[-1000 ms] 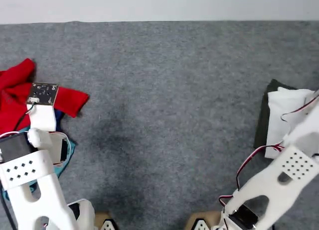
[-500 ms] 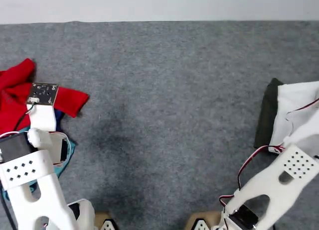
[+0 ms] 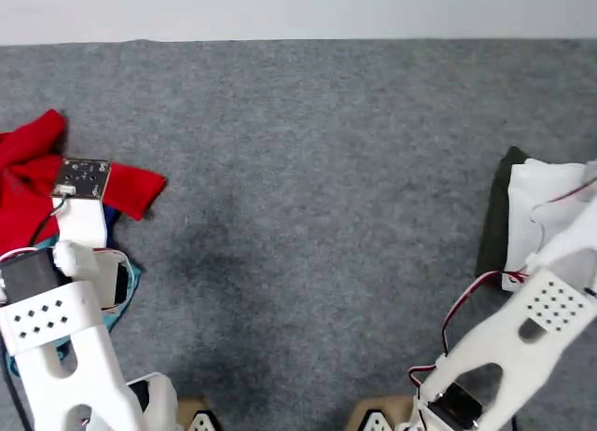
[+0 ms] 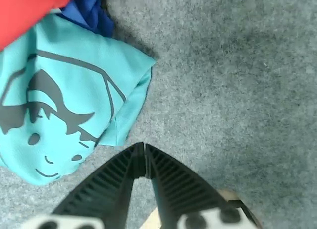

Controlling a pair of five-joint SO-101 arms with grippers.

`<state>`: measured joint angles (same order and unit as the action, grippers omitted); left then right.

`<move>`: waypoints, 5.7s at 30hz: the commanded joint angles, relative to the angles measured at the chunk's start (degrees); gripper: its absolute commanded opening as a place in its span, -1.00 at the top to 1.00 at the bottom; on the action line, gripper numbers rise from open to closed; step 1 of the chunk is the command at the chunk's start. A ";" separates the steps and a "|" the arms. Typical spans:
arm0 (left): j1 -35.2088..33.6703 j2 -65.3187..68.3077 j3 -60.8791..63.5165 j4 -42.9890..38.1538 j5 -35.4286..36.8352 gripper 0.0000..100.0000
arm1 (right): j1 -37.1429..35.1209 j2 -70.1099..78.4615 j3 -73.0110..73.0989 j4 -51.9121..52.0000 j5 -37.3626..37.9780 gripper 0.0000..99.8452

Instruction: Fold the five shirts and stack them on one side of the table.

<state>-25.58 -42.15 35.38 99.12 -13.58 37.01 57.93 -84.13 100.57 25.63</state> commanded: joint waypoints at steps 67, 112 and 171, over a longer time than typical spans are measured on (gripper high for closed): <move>0.53 -1.32 0.04 -0.70 -0.35 0.99 | 0.31 -27.56 61.27 -3.74 -0.09 0.98; -17.14 34.37 -15.69 -9.85 -29.36 0.60 | -2.95 -82.07 106.99 2.33 -7.12 0.98; 41.76 11.87 -43.91 -13.71 3.43 0.99 | -2.95 -110.29 120.26 2.24 6.86 0.98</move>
<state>16.09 -33.10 -6.37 88.13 -9.71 34.55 -51.16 36.48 100.57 31.78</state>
